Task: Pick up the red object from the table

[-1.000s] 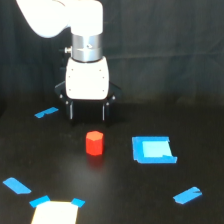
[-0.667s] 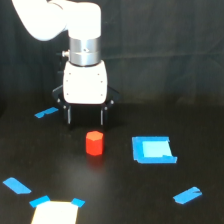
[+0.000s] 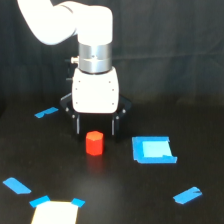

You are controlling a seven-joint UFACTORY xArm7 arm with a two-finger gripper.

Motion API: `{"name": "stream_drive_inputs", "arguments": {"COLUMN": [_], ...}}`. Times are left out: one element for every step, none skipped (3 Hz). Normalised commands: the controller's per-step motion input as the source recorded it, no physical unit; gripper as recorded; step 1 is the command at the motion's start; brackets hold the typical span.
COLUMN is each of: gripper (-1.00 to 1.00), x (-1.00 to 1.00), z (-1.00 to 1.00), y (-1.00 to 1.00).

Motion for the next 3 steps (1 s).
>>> {"name": "stream_drive_inputs", "arguments": {"gripper": [-0.11,-1.0,-1.0], "x": [0.11,-0.39,0.17], "z": [-0.41,0.11,-0.22], "y": [-0.87,0.58,0.25]}}
